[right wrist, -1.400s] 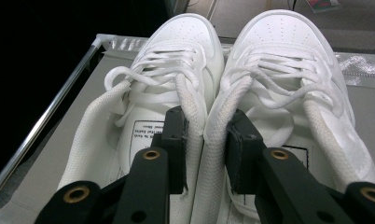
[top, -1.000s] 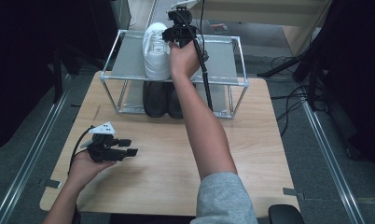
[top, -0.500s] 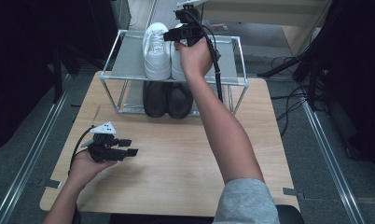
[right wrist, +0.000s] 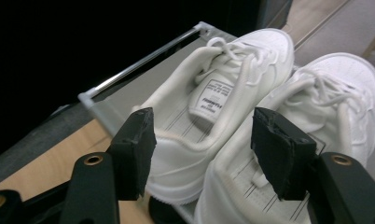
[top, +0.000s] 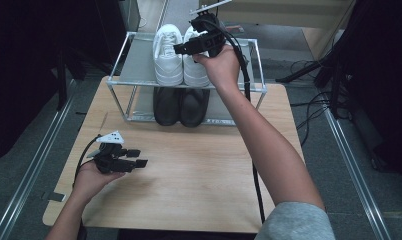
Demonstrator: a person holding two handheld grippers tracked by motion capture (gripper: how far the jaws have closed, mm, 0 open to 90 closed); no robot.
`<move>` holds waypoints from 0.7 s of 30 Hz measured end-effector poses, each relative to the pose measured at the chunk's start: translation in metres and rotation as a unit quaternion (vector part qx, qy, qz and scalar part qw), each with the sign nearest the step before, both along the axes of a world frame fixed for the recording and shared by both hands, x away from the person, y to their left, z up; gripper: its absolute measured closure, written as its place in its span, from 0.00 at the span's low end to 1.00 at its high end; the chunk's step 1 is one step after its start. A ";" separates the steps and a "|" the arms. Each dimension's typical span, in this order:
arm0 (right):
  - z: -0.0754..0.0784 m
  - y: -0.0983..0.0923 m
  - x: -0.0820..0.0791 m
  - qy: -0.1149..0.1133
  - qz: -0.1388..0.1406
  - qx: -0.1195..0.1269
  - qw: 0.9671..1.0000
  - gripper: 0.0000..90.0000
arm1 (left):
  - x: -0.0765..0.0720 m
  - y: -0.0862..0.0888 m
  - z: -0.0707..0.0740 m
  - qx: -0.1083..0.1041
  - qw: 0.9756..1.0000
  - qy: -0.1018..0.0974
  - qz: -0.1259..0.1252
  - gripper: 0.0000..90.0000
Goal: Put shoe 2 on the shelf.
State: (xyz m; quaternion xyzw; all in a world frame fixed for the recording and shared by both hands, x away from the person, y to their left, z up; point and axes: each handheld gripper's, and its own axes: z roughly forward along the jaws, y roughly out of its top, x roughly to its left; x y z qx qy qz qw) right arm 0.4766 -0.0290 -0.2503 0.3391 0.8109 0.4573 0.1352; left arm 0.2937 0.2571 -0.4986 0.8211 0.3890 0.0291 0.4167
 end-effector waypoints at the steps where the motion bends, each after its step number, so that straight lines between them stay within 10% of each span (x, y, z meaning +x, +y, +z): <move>1: 0.001 -0.002 -0.004 -0.001 0.008 0.002 1.000 0.45 | 0.000 0.000 0.000 0.000 1.000 0.000 0.000 0.48; 21: -0.024 -0.052 -0.055 -0.026 0.068 0.013 0.997 0.40 | -0.001 -0.001 0.000 0.001 1.000 -0.002 0.004 0.47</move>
